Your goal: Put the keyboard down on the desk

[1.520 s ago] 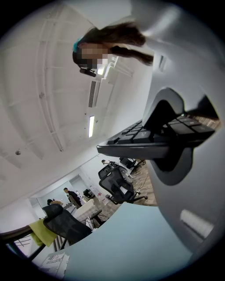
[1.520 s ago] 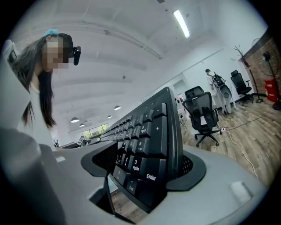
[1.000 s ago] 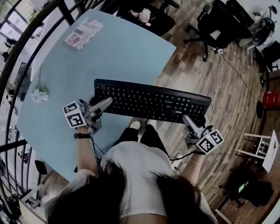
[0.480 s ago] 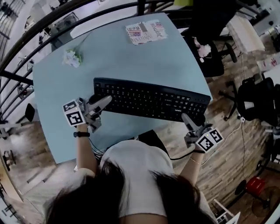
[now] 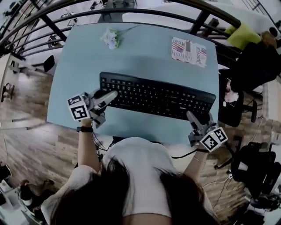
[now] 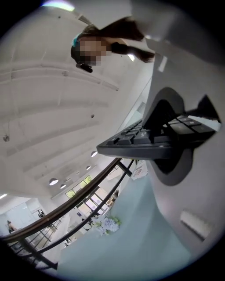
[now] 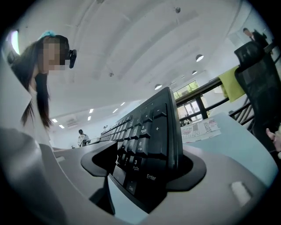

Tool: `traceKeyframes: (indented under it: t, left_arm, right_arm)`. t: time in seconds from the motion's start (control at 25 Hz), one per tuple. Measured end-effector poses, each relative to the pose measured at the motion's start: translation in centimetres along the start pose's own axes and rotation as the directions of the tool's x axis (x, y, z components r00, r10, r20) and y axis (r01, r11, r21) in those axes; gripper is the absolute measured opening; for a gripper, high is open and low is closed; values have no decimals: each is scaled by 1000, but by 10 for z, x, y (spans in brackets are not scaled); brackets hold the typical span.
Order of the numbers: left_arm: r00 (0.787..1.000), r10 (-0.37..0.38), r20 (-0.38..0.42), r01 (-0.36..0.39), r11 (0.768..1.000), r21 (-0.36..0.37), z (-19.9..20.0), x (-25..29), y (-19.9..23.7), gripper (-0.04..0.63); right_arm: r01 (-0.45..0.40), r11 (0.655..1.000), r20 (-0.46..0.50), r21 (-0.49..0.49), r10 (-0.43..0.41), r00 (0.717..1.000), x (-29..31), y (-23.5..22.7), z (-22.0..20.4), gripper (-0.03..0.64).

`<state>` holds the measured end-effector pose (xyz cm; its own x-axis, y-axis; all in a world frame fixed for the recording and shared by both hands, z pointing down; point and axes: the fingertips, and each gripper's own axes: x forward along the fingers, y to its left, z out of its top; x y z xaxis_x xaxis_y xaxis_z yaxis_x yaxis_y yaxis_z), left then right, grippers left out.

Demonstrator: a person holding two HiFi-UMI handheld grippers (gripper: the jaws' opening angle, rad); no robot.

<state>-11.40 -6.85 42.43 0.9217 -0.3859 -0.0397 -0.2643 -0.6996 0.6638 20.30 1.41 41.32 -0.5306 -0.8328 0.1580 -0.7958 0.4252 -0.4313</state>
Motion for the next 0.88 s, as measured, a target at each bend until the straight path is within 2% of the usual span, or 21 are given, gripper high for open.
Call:
traceKeyframes:
  t: [0.16,0.4,0.6,0.88]
  left_arm:
    - [994,92,51,-92,996,-8,6,-14,17,198]
    - [984,157,84,-157,988,-2,5,-19,9,198]
    - [981,170,91,-171,985,1,1,-20,1,198]
    - [985,159,67,-159,987,-12,0,-18,12,198]
  right_arm:
    - [-93,996,-51,8,93,994,45,-14,1,319]
    - [-160,987,-72,16,161,984,57,-20,4,319]
    - [-177,984,-76,16,178,981,53,-20,5,319]
    - [-147,989,-81,30,149,985,55,-23,-1,319]
